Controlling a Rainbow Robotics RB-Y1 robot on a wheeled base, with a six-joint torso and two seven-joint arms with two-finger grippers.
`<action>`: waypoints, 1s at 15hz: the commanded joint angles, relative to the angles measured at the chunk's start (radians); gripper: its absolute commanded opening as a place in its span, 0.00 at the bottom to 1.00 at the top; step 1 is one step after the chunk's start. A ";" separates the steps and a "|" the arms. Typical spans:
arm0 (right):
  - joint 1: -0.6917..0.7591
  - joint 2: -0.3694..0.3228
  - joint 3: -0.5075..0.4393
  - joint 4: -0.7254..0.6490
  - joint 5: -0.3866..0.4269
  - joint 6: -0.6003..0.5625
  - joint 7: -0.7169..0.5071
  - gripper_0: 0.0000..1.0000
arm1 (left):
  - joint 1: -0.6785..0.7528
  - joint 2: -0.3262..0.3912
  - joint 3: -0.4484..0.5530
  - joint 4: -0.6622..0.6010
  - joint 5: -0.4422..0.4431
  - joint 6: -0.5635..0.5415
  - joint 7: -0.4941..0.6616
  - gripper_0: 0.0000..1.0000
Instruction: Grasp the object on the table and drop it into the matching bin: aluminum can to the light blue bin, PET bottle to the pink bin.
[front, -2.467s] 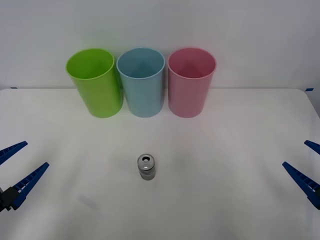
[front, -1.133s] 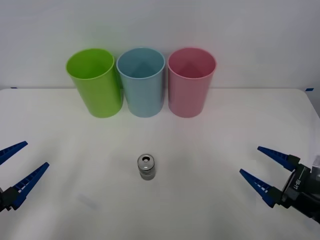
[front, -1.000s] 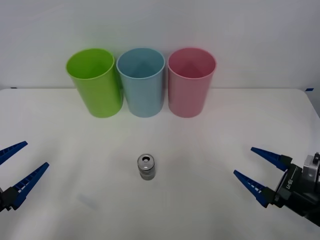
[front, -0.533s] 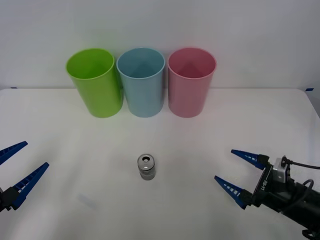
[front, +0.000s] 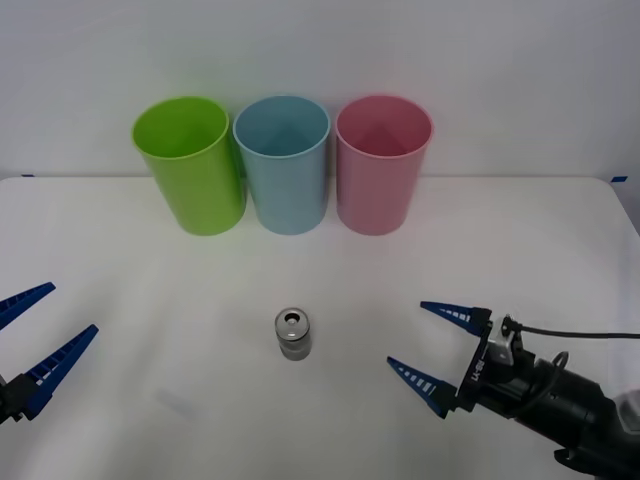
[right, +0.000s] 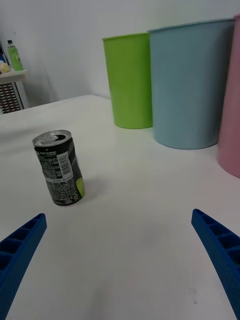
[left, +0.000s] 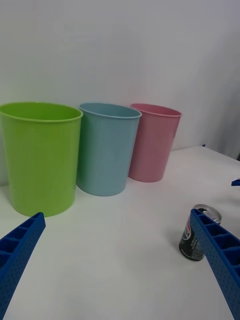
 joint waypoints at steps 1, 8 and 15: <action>-0.011 0.025 0.055 0.000 0.000 0.058 0.011 1.00 | 0.000 0.000 0.000 0.000 0.000 0.000 0.000 1.00; -0.055 0.075 0.185 0.001 0.001 0.213 0.042 1.00 | 0.000 0.000 0.000 0.000 0.000 0.000 0.000 1.00; -0.097 0.078 0.286 0.000 0.001 0.314 0.053 1.00 | 0.000 0.000 0.000 0.000 0.000 0.000 0.000 1.00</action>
